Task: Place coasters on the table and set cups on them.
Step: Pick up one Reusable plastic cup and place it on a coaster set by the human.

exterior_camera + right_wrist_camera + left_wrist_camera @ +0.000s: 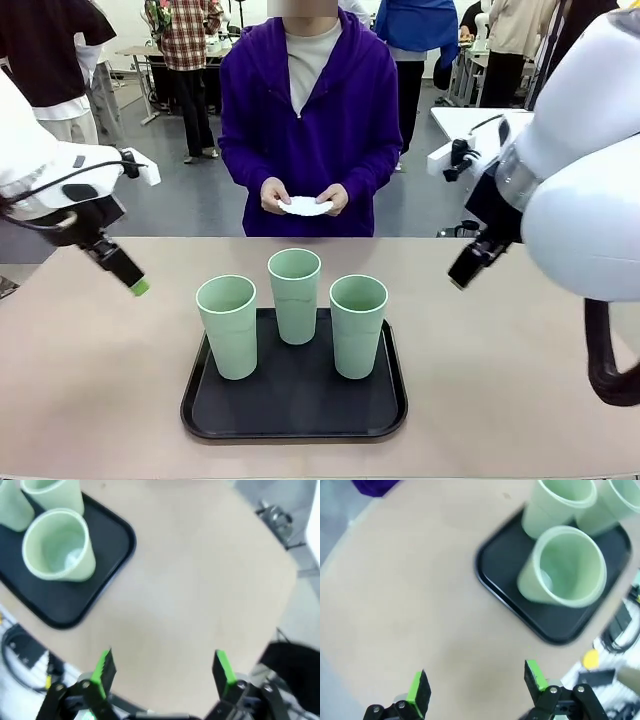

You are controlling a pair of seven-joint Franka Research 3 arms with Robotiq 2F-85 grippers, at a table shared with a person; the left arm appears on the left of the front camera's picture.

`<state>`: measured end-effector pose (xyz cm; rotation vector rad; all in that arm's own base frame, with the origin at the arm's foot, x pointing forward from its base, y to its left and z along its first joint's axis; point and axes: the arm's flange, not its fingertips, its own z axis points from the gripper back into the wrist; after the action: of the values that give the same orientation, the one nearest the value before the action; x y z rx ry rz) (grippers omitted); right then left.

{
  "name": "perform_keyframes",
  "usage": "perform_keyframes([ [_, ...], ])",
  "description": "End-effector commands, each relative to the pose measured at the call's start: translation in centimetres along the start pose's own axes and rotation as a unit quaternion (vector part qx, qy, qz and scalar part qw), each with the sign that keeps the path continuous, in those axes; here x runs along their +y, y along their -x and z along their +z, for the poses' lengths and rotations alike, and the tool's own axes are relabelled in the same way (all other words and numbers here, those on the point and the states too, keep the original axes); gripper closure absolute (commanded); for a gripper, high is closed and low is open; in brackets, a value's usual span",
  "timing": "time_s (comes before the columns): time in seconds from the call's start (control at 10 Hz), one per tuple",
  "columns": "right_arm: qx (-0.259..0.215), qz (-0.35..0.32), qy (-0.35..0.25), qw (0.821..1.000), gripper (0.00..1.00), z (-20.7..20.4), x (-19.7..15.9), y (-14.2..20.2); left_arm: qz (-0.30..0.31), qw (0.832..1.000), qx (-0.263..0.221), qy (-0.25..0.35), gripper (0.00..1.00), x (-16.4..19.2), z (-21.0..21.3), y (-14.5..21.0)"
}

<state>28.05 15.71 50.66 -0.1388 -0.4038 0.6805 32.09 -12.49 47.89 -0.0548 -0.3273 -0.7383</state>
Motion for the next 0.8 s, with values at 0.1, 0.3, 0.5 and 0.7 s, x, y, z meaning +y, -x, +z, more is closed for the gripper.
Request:
perform_keyframes([
  [0.1, 0.016, 0.044, 0.011, 0.999, 0.00, -1.4, 2.1, 6.2, 0.017, 0.999, -0.028, 0.003, 0.00, -4.3, -0.8, 7.1],
  [0.3, 0.016, -0.001, -0.007, 1.000, 0.00, 1.1, 0.5, 1.1, -0.004, 1.000, 0.012, 0.020, 0.00, -0.9, 1.2, 0.9],
  [0.5, 0.021, 0.010, -0.007, 1.000, 0.00, 1.7, 0.8, 1.6, -0.001, 1.000, 0.006, 0.021, 0.00, -1.6, 2.3, 1.2],
  [0.7, -0.088, -0.209, -0.266, 0.937, 0.00, 1.3, -3.5, 4.7, 0.086, 0.961, -0.140, 0.222, 0.00, 2.7, 3.5, 3.4],
])
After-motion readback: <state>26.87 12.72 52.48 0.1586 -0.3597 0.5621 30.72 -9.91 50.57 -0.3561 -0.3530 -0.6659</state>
